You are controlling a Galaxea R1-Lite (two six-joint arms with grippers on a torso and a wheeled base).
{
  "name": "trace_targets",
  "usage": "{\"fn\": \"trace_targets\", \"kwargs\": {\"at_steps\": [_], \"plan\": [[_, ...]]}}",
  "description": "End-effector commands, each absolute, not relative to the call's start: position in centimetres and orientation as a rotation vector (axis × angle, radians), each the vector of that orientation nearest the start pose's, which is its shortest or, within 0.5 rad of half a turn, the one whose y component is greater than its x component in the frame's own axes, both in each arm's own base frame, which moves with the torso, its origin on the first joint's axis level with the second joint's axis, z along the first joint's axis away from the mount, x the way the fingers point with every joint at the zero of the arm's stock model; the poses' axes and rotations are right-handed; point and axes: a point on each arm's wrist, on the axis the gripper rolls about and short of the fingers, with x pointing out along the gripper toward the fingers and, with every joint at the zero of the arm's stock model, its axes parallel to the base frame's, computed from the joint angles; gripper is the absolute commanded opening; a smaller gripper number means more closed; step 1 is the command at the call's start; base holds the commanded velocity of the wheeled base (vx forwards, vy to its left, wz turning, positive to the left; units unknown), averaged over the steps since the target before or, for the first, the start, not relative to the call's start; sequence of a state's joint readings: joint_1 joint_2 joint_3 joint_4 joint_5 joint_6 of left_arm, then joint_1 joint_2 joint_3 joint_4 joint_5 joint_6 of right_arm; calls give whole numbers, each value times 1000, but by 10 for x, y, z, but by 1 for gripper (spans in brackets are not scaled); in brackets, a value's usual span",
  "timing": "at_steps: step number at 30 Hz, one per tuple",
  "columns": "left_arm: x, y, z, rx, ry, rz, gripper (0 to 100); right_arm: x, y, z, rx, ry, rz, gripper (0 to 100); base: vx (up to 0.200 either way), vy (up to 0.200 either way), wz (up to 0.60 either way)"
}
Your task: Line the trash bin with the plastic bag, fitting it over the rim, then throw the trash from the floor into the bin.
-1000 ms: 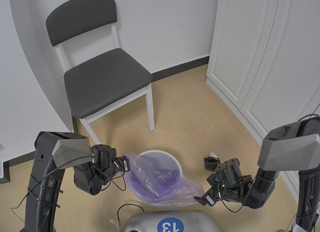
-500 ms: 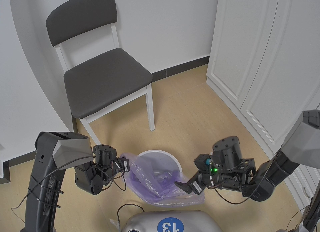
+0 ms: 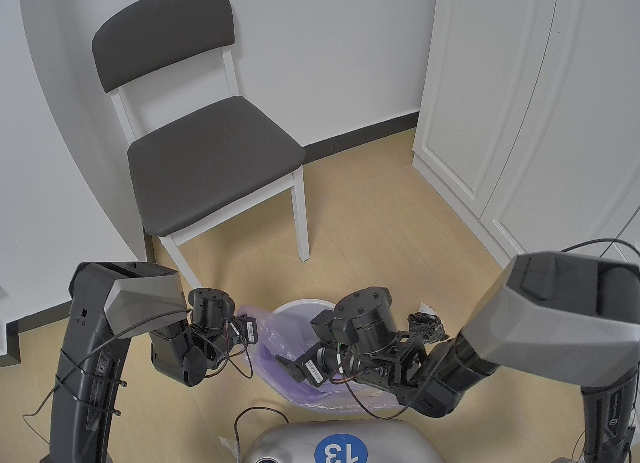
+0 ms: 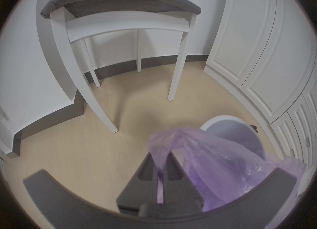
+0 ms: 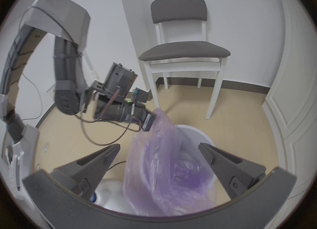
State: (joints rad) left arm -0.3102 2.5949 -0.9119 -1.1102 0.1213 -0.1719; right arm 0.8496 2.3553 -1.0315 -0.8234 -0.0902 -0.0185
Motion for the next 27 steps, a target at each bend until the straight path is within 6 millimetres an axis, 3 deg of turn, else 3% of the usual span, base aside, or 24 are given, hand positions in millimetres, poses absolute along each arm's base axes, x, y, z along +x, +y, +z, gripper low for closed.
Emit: {"fn": "trace_targets", "kwargs": {"at_steps": [1, 9, 19, 20, 27], "plan": [[383, -123, -76, -28, 588, -117, 0, 294, 318, -32, -275, 505, 690, 100, 0, 0, 0], [381, -127, -76, -40, 584, -95, 0, 310, 314, -63, -293, 565, 658, 100, 0, 0, 0], [379, -134, -76, -53, 574, -102, 0, 308, 319, -64, -253, 594, 677, 100, 0, 0, 0], [379, -134, -76, -54, 571, -103, 100, 308, 319, -65, -255, 600, 683, 100, 0, 0, 0], [379, -134, -76, -61, 570, -103, 100, 308, 321, -65, -242, 661, 688, 100, 0, 0, 0]]}}
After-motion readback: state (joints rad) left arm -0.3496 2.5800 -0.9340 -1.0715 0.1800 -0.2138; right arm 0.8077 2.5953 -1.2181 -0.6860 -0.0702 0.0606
